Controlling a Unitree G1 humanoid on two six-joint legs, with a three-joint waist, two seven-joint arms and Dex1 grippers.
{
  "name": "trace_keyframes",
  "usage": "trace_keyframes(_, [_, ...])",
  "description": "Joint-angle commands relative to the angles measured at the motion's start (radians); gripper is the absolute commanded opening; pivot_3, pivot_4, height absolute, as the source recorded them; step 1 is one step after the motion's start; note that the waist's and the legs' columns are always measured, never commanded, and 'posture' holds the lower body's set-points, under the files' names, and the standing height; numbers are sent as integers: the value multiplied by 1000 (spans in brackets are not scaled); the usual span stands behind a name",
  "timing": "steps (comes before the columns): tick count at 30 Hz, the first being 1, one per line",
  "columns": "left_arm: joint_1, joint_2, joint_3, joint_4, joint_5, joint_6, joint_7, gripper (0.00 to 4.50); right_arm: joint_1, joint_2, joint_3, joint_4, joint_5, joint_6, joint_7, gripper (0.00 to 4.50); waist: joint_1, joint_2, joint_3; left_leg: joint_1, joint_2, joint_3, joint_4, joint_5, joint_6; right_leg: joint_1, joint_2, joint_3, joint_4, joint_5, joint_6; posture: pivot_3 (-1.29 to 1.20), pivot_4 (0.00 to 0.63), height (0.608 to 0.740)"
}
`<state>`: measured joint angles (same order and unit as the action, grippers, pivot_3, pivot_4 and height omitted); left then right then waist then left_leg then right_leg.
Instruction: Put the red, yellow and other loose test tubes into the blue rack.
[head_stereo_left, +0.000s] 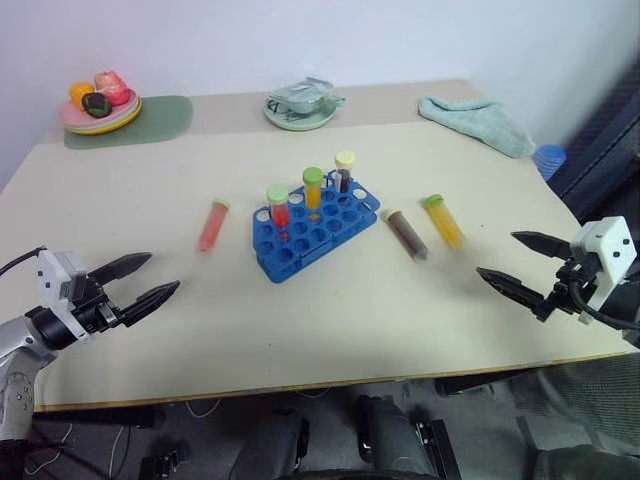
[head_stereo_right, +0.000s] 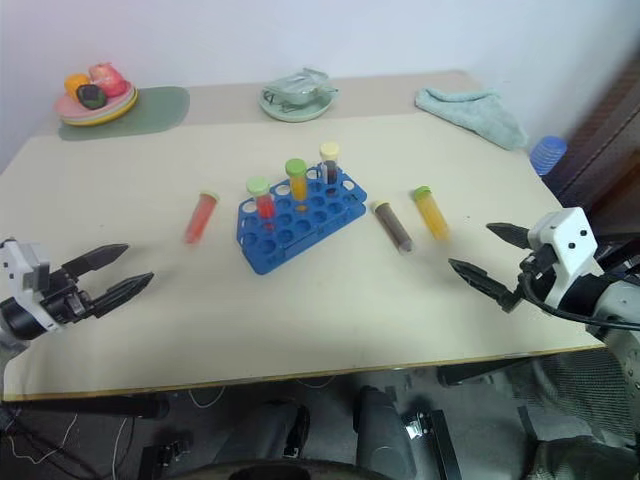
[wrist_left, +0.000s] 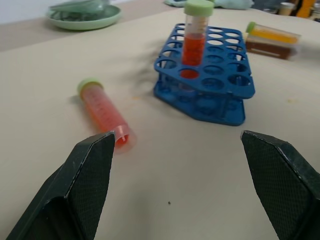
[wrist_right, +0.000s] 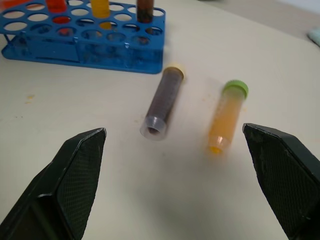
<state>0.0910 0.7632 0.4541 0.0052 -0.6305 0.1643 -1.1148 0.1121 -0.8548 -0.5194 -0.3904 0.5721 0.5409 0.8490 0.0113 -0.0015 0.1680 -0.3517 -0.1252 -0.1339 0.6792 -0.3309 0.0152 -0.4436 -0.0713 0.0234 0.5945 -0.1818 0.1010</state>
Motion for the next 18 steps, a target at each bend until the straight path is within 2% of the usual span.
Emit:
trace_keyframes(1, [-14,13,4,-12,6,1,-9,4102,-17,-10,-21,-49,14,13,-23,4488,-1,0,0,-1,0,0,0,0,0,-1,0,0,0,0,0,0,150,740])
trace_keyframes(13, [-52,-5,-4,-19,3,13,-13,4102,-40,-15,-13,-82,23,52,-54,4488,3,1,1,-2,0,0,0,-1,-1,-2,0,0,0,0,0,0,150,740])
trace_keyframes(18, [-50,-22,-10,-50,-7,29,-1,4102,-96,-20,13,-72,16,50,-68,4488,1,2,1,-1,0,0,0,-1,-1,-2,0,0,0,0,0,0,150,740])
